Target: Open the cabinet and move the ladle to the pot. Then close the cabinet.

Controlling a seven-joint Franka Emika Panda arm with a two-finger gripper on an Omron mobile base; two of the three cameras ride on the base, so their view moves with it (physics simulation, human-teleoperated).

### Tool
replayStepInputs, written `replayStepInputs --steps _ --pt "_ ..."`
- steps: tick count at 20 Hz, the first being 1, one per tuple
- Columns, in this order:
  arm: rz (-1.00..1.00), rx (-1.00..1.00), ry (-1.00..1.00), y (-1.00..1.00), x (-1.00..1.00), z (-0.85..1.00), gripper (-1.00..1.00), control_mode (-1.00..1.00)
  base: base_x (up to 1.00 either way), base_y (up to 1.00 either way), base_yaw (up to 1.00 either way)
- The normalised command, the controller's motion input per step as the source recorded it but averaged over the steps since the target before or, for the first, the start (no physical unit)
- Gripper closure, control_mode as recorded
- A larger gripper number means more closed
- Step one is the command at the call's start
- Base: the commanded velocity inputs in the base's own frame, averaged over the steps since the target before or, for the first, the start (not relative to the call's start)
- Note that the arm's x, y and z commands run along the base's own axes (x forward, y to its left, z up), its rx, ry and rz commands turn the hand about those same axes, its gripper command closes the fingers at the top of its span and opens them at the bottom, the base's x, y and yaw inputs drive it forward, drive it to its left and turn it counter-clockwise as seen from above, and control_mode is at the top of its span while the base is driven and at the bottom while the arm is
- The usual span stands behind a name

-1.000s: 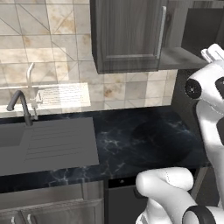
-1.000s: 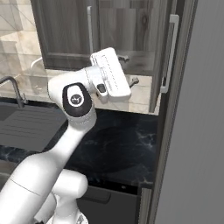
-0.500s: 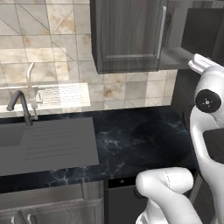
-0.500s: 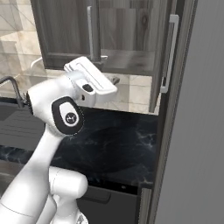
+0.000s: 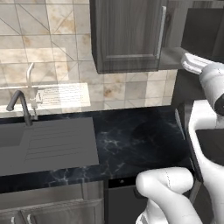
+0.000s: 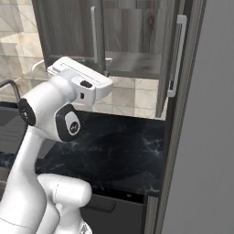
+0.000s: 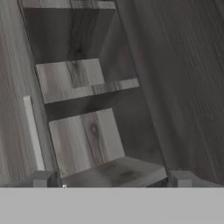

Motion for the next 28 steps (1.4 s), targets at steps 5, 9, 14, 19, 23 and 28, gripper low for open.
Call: replayStepInputs --steps 5,9,14,19,23,28 --pt "0.34 0.0 0.0 0.55 0.12 0.0 -1.0 -1.0 0.0 0.0 0.0" --pt "0.33 0.0 0.0 0.25 0.19 0.0 -1.0 -1.0 0.0 0.0 0.0" --pt "0.18 -0.04 0.0 0.04 0.23 0.0 -1.0 -1.0 0.0 0.0 0.0" --pt "0.03 -0.08 -0.01 0.03 0.26 0.0 -1.0 -1.0 0.0 0.0 0.0" --pt "0.0 -0.11 -0.08 0.12 0.15 0.0 -1.0 -1.0 0.0 0.0 0.0" --pt "-0.01 -0.08 -0.05 0.2 0.24 0.0 -1.0 -1.0 0.0 0.0 0.0"
